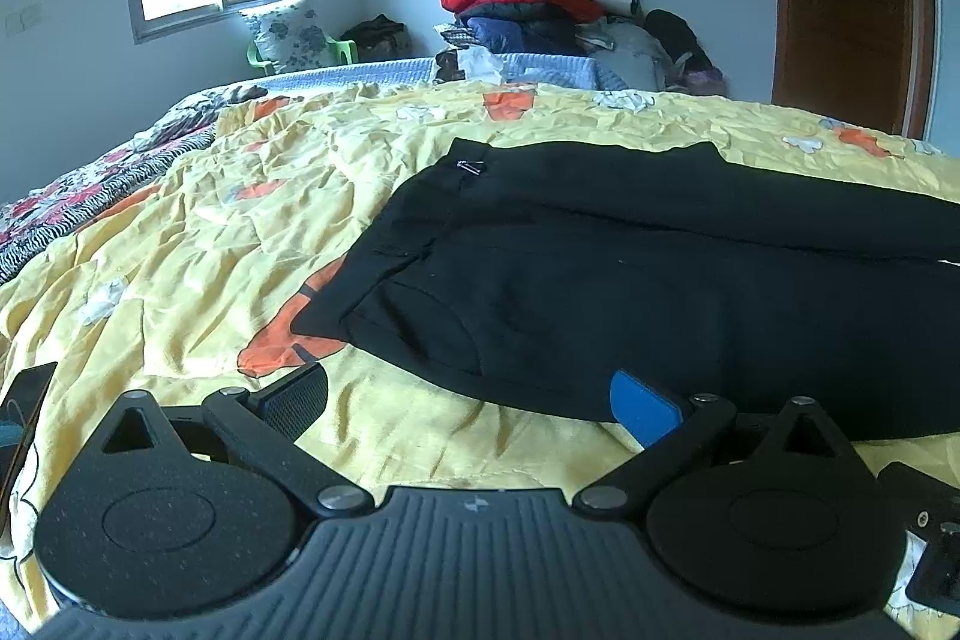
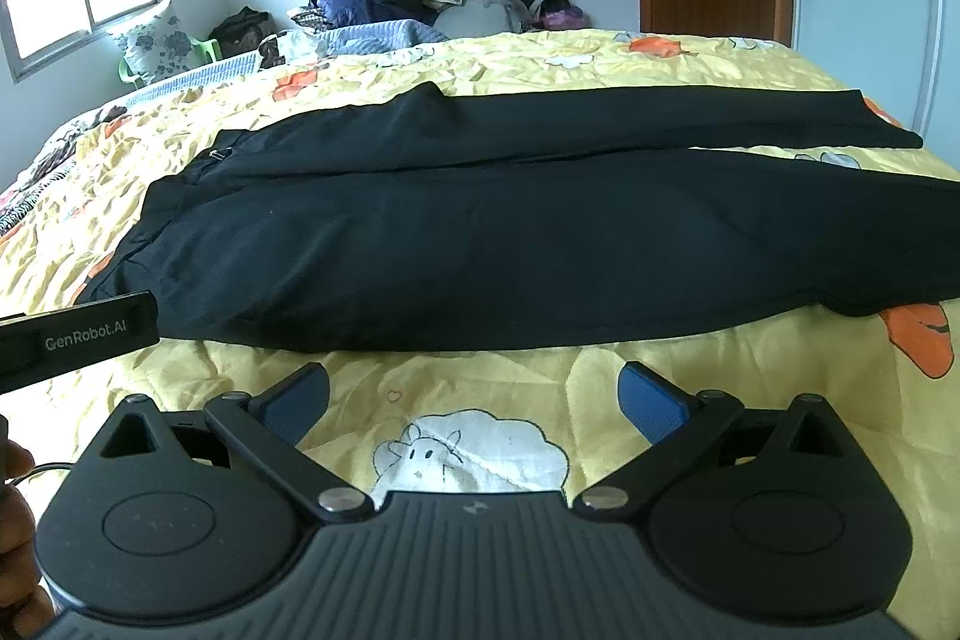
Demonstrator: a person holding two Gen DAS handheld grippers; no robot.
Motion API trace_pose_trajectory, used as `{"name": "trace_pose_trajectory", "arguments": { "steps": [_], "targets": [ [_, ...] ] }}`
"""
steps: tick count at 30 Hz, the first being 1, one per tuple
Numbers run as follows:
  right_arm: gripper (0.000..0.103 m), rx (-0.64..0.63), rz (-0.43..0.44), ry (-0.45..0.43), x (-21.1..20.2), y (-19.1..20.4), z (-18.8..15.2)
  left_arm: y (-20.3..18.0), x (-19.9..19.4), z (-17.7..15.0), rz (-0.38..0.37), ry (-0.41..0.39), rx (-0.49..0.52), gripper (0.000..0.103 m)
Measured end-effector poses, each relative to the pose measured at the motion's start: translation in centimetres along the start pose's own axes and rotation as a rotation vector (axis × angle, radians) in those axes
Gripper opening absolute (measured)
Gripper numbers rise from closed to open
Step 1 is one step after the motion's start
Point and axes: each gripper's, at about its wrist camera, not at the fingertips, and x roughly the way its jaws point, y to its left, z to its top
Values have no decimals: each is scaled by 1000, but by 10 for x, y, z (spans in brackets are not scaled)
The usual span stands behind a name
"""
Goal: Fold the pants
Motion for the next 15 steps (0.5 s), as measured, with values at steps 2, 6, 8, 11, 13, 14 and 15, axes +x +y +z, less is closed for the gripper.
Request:
{"name": "trace_pose_trajectory", "arguments": {
  "steps": [2,6,8,11,13,14,15],
  "targets": [
    [103,2,-2,0,0,-1,0,-1,0,0,-2,-2,1,102],
    [103,5,-12,-4,0,-3,0,-1,-1,0,-7,-4,7,102],
    [103,9,-12,-5,-1,-3,-1,-2,-1,0,-10,-4,9,102],
    [103,10,-10,-5,-1,-3,-1,-1,-1,0,-12,-5,11,102],
    [103,11,-7,-7,-1,-3,-1,-1,-1,0,-18,-3,10,102],
    [103,11,-5,-10,-1,-2,-1,-2,-1,0,-22,-1,10,102],
    [103,10,-5,-13,-2,-2,-1,-2,-1,0,-26,1,12,102]
  ]
}}
